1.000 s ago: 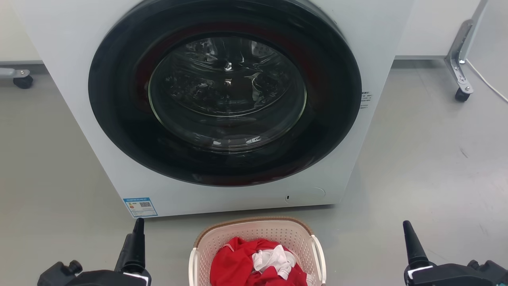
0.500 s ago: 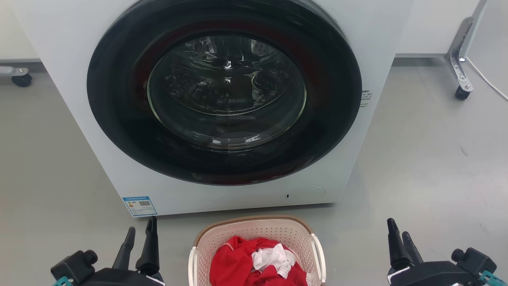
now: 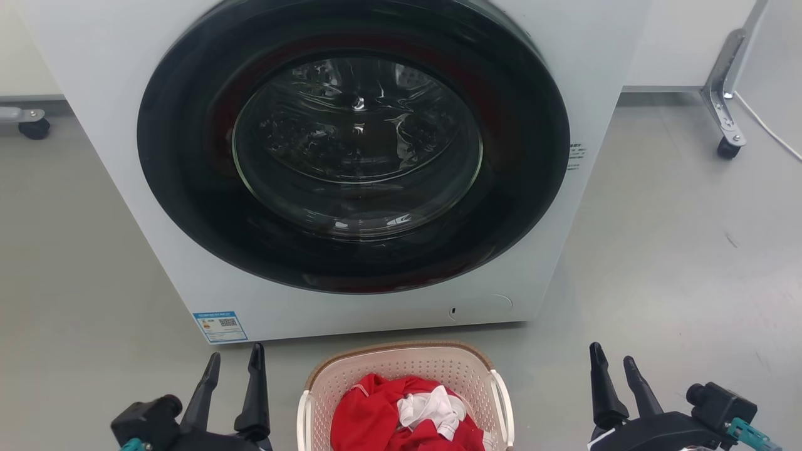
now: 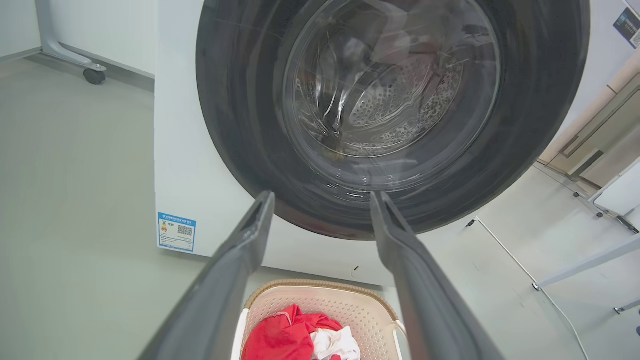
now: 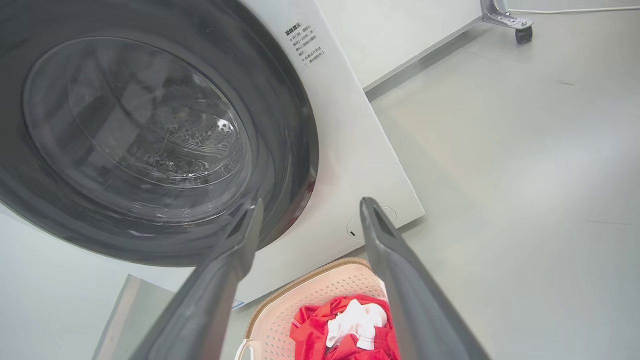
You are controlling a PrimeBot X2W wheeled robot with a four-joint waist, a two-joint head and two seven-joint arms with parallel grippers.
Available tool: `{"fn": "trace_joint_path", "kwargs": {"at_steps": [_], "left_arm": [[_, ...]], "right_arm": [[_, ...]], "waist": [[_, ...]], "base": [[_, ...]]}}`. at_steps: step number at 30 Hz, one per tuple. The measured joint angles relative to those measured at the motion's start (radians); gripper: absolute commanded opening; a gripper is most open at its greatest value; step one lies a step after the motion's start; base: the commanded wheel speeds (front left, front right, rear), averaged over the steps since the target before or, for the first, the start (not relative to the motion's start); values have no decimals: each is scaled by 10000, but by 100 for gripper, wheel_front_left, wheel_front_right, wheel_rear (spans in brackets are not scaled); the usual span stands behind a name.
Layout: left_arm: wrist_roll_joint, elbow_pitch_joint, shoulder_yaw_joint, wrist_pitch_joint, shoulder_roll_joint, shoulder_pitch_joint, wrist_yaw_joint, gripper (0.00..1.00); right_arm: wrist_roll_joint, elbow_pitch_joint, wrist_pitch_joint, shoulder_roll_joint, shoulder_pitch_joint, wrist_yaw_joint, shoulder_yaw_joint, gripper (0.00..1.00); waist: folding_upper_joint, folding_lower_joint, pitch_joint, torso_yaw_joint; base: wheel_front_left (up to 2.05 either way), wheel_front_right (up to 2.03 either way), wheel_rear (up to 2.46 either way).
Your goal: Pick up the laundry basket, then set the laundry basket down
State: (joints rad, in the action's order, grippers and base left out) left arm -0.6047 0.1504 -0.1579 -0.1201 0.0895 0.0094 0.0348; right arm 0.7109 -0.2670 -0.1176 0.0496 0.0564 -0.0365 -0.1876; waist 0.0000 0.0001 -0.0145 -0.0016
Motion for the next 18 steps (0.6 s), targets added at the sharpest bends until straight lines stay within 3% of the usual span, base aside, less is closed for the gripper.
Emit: {"fn": "trace_joint_path", "kwargs": {"at_steps": [18], "left_arm": [[2844, -688, -453, -681, 2, 454, 456, 100]], "right_arm": [[-2894, 431, -704, 42, -39, -445, -541, 100]], "waist": [[0, -2, 96, -47]], "base": [[0, 0, 0]]}}
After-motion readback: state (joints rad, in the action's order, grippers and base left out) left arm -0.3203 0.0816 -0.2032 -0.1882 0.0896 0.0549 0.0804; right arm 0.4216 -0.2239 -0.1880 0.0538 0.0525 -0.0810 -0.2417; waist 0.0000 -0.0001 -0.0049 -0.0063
